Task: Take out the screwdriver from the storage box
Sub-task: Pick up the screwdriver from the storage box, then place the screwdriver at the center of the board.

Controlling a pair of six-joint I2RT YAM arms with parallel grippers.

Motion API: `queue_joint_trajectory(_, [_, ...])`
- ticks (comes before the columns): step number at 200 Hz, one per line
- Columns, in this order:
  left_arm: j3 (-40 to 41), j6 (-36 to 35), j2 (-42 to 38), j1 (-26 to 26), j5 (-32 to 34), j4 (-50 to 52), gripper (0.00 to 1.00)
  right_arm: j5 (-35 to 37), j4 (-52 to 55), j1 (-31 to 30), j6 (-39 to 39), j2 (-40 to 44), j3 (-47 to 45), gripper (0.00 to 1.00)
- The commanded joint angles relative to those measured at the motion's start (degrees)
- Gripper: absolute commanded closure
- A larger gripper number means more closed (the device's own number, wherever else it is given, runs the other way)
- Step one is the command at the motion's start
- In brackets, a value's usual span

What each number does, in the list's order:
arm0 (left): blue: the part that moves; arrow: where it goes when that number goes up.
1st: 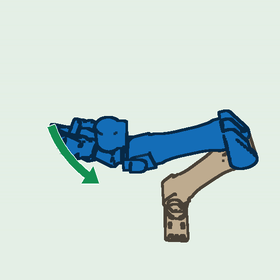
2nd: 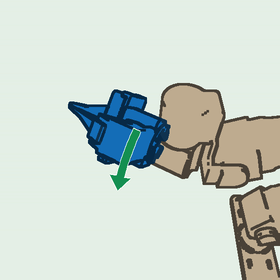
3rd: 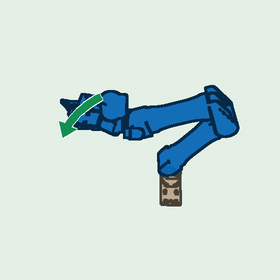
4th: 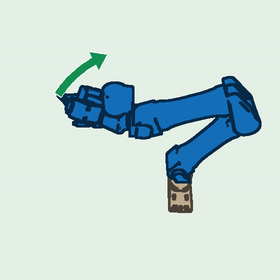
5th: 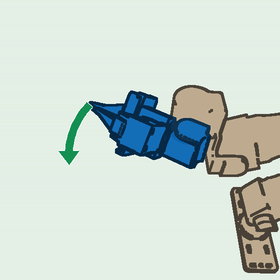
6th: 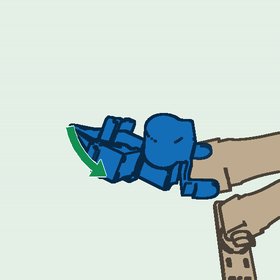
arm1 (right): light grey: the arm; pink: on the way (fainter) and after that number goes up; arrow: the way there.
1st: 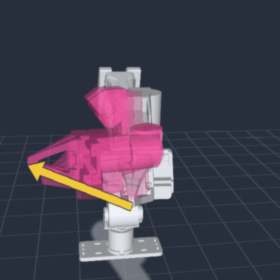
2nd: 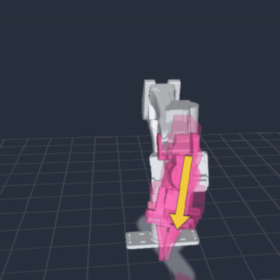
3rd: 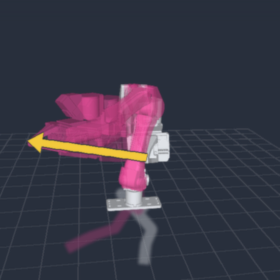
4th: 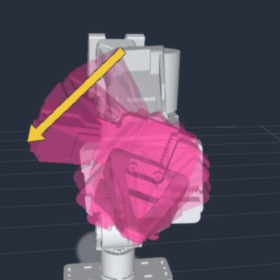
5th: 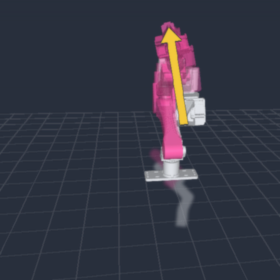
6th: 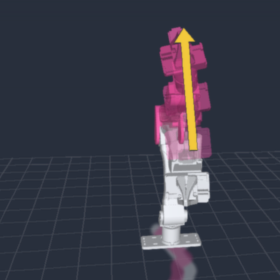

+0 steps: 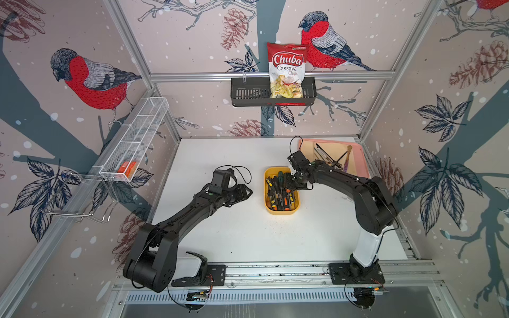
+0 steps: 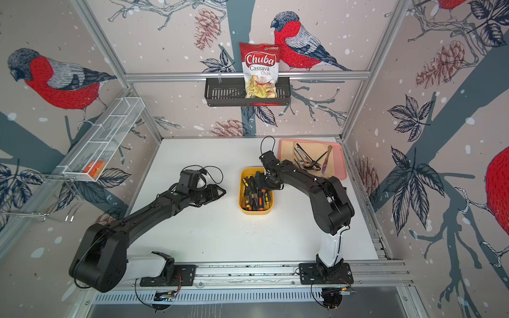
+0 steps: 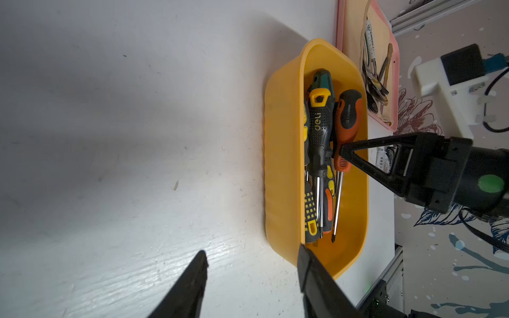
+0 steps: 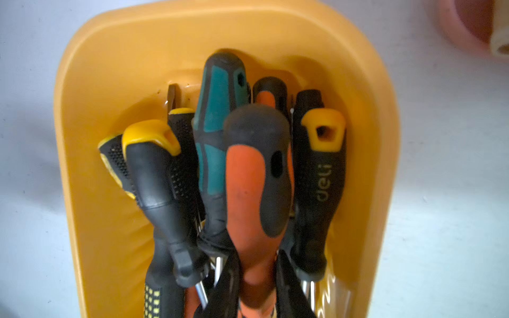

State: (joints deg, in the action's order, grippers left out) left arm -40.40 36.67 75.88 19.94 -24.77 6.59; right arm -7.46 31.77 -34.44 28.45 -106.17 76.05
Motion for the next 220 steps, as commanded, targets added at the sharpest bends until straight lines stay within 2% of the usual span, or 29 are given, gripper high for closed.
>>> queue_joint_trajectory(1, [0.4,0.1,-0.3,0.2,0.3,-1.1,0.45,0.3,0.9,-0.3,-0.1,1.7,0.2,0.83])
queue_joint_trajectory(90, [-1.8,-0.2,1.3,2.2,-0.9,-0.9,0.45,2.0,7.1,2.7,-0.1,9.4,1.4,0.83])
queue_joint_trajectory(147, [-3.8,-0.9,3.6,4.4,-0.5,-0.7,0.45,4.5,7.8,9.3,-1.6,15.1,-7.2,0.83])
queue_joint_trajectory(220, [-5.0,-1.1,5.3,6.6,0.7,0.1,0.45,5.4,1.1,8.7,-3.3,10.5,-14.4,0.83])
